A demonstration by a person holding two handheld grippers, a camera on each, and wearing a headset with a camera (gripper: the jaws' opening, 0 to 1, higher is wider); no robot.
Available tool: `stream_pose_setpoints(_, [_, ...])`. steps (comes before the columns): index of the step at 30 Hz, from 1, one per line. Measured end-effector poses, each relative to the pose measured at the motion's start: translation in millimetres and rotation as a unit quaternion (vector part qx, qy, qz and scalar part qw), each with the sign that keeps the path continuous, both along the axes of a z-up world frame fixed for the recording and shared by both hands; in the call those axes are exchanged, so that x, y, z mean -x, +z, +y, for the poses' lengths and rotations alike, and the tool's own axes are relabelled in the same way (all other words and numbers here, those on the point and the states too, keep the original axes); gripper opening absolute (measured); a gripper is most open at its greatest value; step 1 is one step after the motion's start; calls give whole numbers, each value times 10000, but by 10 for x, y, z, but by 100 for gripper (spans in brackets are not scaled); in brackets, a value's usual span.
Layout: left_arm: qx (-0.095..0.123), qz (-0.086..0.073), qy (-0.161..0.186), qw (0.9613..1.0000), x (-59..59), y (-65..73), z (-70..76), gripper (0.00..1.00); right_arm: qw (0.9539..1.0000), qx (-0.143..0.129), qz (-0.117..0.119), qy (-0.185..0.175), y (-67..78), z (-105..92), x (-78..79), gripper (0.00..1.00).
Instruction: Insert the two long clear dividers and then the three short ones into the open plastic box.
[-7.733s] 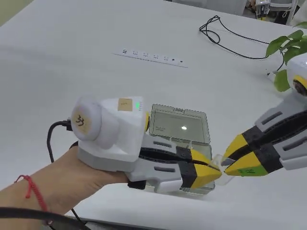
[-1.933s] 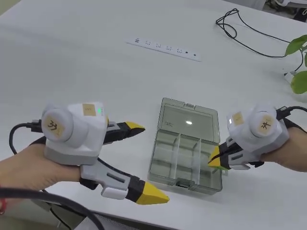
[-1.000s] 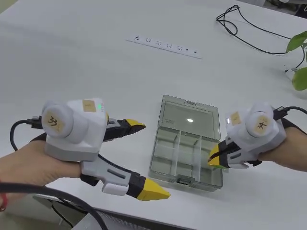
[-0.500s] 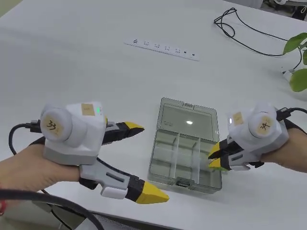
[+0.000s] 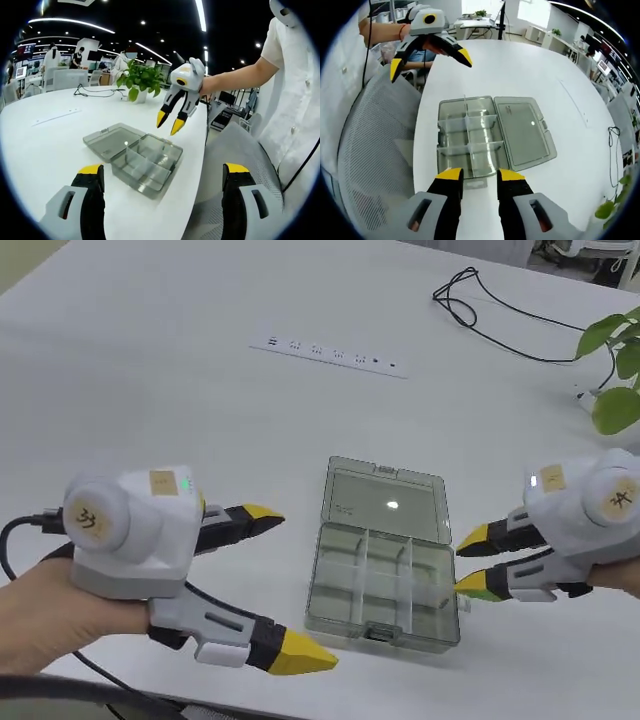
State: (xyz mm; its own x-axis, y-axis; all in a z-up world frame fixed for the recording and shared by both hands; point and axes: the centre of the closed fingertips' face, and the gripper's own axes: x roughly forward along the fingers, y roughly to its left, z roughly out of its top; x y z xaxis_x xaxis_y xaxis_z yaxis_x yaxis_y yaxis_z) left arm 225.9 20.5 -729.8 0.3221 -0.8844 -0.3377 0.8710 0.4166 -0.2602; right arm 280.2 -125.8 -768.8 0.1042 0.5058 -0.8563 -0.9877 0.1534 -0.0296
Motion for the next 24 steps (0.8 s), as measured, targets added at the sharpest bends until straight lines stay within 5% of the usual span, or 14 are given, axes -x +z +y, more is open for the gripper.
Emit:
stream_pose_setpoints(8, [-153, -32, 54, 9999, -32, -44, 91, 100, 9976, -391, -146, -561, 178, -203, 52, 43])
stream_pose_setpoints(24, [-382, -36, 145, 9992, -21, -118, 197, 100, 9861, -888, -188, -1389, 160, -475, 296, 60])
